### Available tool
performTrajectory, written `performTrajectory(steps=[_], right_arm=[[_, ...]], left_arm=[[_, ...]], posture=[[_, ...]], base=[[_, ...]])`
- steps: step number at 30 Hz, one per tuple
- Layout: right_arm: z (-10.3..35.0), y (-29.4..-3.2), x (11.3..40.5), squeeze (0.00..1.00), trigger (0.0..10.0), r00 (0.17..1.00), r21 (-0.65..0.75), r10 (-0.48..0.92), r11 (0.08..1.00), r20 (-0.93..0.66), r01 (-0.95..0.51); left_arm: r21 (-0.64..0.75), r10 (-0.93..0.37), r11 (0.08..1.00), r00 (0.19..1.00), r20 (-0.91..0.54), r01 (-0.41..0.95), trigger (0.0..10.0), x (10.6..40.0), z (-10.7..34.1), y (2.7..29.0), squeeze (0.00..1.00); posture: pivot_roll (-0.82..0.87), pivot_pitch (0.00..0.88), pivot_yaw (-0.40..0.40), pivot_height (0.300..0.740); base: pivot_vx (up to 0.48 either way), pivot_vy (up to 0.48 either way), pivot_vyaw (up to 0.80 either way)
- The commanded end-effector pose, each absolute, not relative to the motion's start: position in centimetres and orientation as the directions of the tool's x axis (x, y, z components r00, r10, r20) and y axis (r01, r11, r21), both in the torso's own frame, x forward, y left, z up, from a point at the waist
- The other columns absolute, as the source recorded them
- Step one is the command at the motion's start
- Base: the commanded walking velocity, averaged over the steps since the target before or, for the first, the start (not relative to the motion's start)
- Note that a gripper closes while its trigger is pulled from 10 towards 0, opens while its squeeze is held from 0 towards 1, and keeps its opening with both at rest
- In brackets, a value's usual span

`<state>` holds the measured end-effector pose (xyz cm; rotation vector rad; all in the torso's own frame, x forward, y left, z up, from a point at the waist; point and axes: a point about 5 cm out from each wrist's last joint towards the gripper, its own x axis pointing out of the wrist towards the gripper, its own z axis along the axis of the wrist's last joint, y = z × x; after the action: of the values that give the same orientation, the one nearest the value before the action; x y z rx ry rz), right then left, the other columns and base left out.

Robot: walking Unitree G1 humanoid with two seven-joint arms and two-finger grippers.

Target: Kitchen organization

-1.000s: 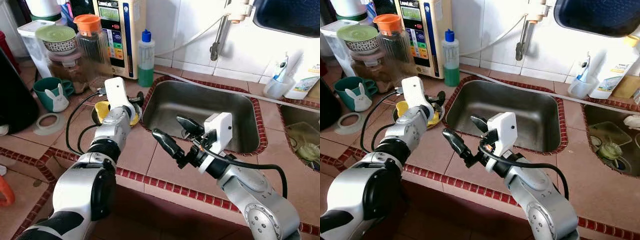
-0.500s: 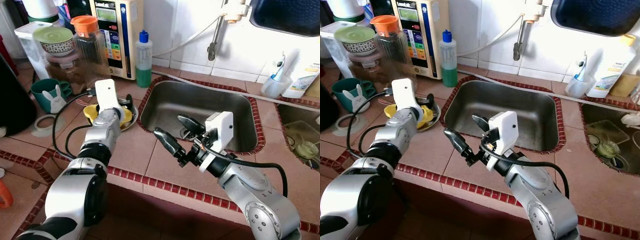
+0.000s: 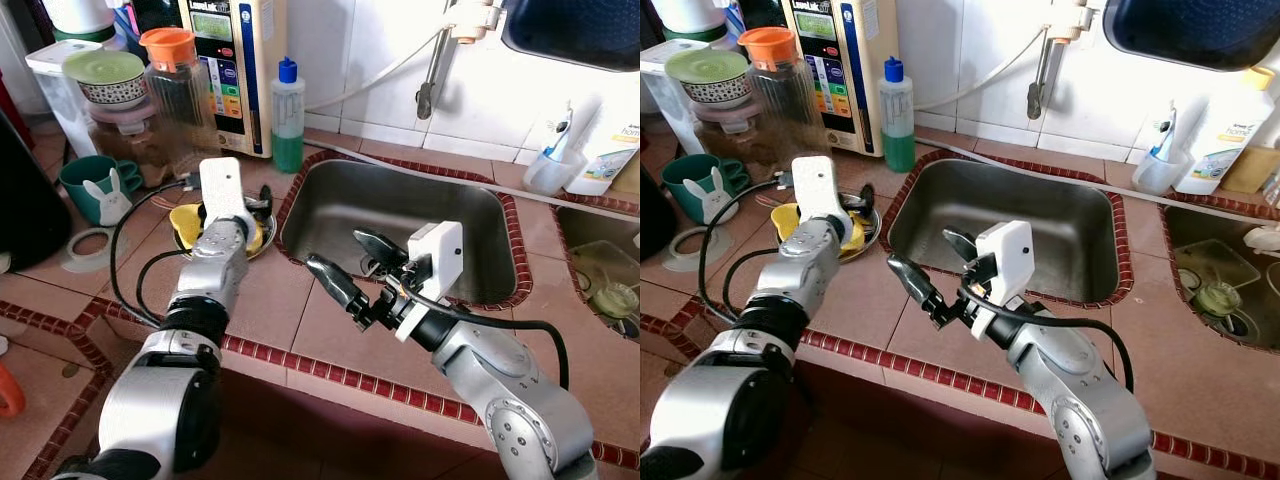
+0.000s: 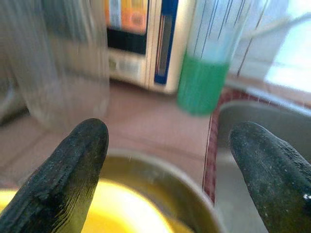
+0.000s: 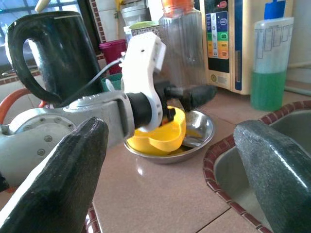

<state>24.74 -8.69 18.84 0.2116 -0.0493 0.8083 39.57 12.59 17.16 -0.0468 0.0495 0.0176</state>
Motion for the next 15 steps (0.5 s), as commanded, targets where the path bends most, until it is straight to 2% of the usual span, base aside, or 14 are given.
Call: performTrajectory(steps=[1,5,15], right_arm=[[19.0,-8.9,25.0,0.70,10.0,0.698,0.157,0.704,0.680,0.135,-0.716],[19.1,-8.7,25.2,0.70,10.0,0.695,0.154,0.706,0.677,0.140,-0.719],[19.1,-8.7,25.8,0.69,10.0,0.687,0.144,0.710,0.672,0.154,-0.726]], left_arm=[[-0.023,0.015,1.000,1.000,-0.005,-0.015,10.0,39.3,17.6,12.5,0.00],[-0.024,0.062,0.998,0.997,0.036,-0.061,10.0,38.7,17.6,13.3,0.00],[-0.036,0.227,0.973,0.974,-0.025,-0.227,10.0,36.1,16.4,16.4,0.00]], posture=[[0.07,0.000,-0.012,0.740],[0.07,0.000,-0.012,0.740],[0.11,0.000,-0.010,0.740]], base=[[0.000,0.000,0.00],[0.000,0.000,0.00],[0.000,0.000,0.00]])
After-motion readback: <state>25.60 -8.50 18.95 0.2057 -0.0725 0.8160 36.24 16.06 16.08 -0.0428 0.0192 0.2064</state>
